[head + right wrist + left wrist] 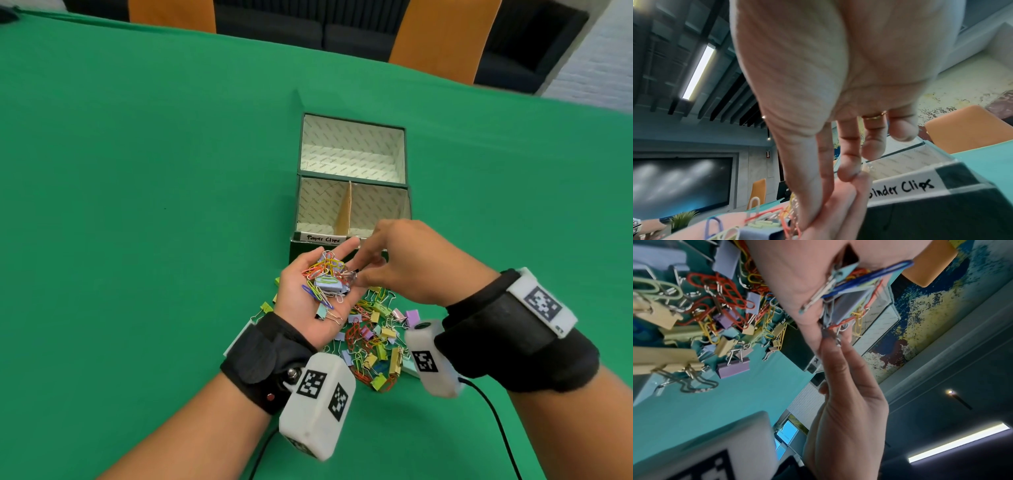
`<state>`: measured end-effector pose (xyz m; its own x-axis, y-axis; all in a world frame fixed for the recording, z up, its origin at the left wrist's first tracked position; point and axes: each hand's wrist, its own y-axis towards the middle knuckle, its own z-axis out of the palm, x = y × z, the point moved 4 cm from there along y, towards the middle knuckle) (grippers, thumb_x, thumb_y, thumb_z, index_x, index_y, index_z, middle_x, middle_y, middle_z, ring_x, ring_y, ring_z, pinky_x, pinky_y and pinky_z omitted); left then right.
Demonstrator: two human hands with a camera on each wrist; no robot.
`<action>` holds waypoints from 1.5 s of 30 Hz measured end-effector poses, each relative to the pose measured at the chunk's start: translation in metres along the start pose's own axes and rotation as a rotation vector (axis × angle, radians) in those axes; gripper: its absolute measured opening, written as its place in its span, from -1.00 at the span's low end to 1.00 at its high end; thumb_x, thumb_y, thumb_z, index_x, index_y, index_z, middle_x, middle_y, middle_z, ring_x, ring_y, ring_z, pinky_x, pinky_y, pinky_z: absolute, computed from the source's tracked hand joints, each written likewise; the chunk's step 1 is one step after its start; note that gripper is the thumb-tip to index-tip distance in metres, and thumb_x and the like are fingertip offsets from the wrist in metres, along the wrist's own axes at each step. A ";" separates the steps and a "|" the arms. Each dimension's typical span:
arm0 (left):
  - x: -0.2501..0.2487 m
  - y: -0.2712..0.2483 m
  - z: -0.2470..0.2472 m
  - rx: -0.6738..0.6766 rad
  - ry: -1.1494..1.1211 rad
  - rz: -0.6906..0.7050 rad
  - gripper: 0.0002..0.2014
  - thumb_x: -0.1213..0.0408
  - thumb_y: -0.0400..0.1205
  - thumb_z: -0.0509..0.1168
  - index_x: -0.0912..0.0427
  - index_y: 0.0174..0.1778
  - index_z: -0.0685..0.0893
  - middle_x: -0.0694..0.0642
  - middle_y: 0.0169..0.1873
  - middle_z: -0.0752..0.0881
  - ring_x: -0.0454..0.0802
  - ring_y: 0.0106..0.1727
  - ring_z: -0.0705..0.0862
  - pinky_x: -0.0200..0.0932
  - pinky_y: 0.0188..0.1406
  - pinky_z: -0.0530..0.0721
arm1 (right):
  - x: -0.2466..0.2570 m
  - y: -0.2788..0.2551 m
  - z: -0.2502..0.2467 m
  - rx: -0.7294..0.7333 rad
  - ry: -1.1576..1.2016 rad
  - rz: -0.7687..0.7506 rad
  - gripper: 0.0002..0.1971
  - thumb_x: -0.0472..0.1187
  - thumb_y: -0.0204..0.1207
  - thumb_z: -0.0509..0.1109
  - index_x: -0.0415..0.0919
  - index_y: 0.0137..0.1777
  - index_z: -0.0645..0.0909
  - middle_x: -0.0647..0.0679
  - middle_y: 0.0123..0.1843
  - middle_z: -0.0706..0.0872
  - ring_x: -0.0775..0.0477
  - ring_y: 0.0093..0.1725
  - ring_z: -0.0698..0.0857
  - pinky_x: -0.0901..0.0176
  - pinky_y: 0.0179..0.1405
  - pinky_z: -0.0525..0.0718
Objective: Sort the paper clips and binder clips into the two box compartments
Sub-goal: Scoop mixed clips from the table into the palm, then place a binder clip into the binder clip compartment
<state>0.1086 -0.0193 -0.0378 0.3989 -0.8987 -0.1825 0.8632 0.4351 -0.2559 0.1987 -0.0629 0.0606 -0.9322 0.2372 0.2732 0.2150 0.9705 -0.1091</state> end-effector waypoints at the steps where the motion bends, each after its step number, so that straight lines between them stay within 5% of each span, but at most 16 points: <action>1: 0.000 0.000 0.000 -0.003 0.007 0.002 -0.49 0.15 0.67 0.04 0.39 0.46 0.49 0.43 0.19 0.68 0.32 0.02 0.77 0.08 -0.01 0.77 | -0.001 -0.001 0.000 -0.007 0.003 -0.003 -0.88 -0.04 0.40 0.56 0.05 -0.08 0.82 0.20 -0.33 0.60 0.32 -0.31 0.52 0.40 -0.33 0.43; 7: -0.001 0.000 0.000 -0.020 0.006 0.023 -0.51 0.24 0.60 0.11 0.41 0.40 0.54 0.46 0.13 0.70 0.28 -0.02 0.77 0.09 0.19 0.66 | -0.007 -0.006 -0.015 -0.059 0.089 0.034 -0.96 -0.08 0.41 0.47 0.01 -0.19 0.74 0.14 -0.29 0.75 0.25 -0.24 0.67 0.33 -0.25 0.58; 14: 0.001 -0.002 0.002 -0.017 0.021 0.000 -0.57 0.33 0.59 0.13 0.38 0.37 0.56 0.46 0.24 0.66 0.33 0.17 0.71 0.12 0.30 0.61 | -0.017 -0.007 -0.019 -0.095 0.289 0.075 -0.98 -0.11 0.45 0.52 0.04 -0.19 0.74 0.21 -0.36 0.80 0.16 -0.30 0.77 0.15 -0.23 0.75; 19: 0.002 -0.003 0.002 -0.007 0.011 -0.012 -0.58 0.33 0.55 0.17 0.39 0.30 0.62 0.46 0.22 0.67 0.38 0.15 0.71 0.18 0.25 0.61 | -0.031 -0.001 -0.038 -0.443 0.368 0.124 -0.99 -0.08 0.47 0.51 0.05 -0.14 0.75 0.20 -0.29 0.77 0.30 -0.27 0.71 0.46 -0.25 0.55; 22: 0.002 -0.002 0.002 -0.009 -0.002 -0.018 -0.57 0.32 0.55 0.17 0.39 0.32 0.60 0.46 0.22 0.67 0.37 0.11 0.72 0.17 0.22 0.63 | -0.036 0.005 -0.043 -0.563 0.338 0.166 -0.97 -0.11 0.48 0.48 0.06 -0.13 0.72 0.25 -0.27 0.74 0.32 -0.24 0.69 0.41 -0.17 0.61; 28: 0.001 0.000 0.000 -0.011 0.007 -0.009 -0.57 0.31 0.55 0.17 0.41 0.30 0.61 0.47 0.23 0.66 0.39 0.16 0.70 0.18 0.22 0.64 | -0.035 0.009 -0.017 -0.255 0.125 0.195 -0.76 0.06 0.50 0.47 0.12 0.15 0.71 0.19 0.02 0.70 0.14 0.05 0.61 0.25 0.02 0.48; 30: 0.000 0.001 -0.001 -0.016 0.010 0.001 -0.57 0.29 0.59 0.14 0.42 0.30 0.64 0.45 0.24 0.66 0.36 0.18 0.70 0.16 0.26 0.62 | -0.022 0.004 -0.016 -0.239 0.189 0.113 -0.81 0.08 0.46 0.49 0.16 0.05 0.72 0.27 -0.06 0.72 0.16 0.00 0.65 0.25 -0.10 0.51; 35: -0.001 0.003 -0.007 -0.017 0.042 0.046 -0.57 0.26 0.67 0.05 0.41 -0.09 0.81 0.34 -0.04 0.78 0.13 -0.08 0.79 -0.03 0.19 0.63 | 0.011 -0.007 -0.012 -0.038 0.264 -0.065 -0.87 0.05 0.35 0.59 0.10 -0.14 0.79 0.16 -0.33 0.78 0.20 -0.29 0.71 0.23 -0.21 0.67; 40: -0.004 0.004 -0.015 -0.106 0.079 0.029 -0.66 0.17 0.66 0.10 0.29 0.10 0.69 0.29 -0.06 0.75 0.18 -0.07 0.76 -0.06 0.14 0.54 | 0.020 -0.006 0.005 0.008 0.056 -0.121 -0.74 0.15 0.21 0.64 0.18 -0.15 0.71 0.14 -0.22 0.69 0.12 -0.15 0.59 0.04 -0.11 0.65; 45: -0.001 0.005 -0.016 -0.102 0.087 0.015 -0.66 0.17 0.63 0.13 0.31 0.07 0.70 0.30 -0.10 0.76 0.18 -0.13 0.78 -0.07 0.19 0.52 | 0.015 -0.005 0.014 -0.053 -0.068 -0.107 -0.73 0.21 0.27 0.56 0.17 -0.09 0.69 0.17 -0.17 0.62 0.08 -0.07 0.50 -0.02 -0.06 0.62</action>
<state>0.1079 -0.0156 -0.0543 0.3792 -0.8858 -0.2675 0.8198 0.4557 -0.3469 0.1799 -0.0646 0.0520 -0.9678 0.1305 0.2153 0.1267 0.9914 -0.0317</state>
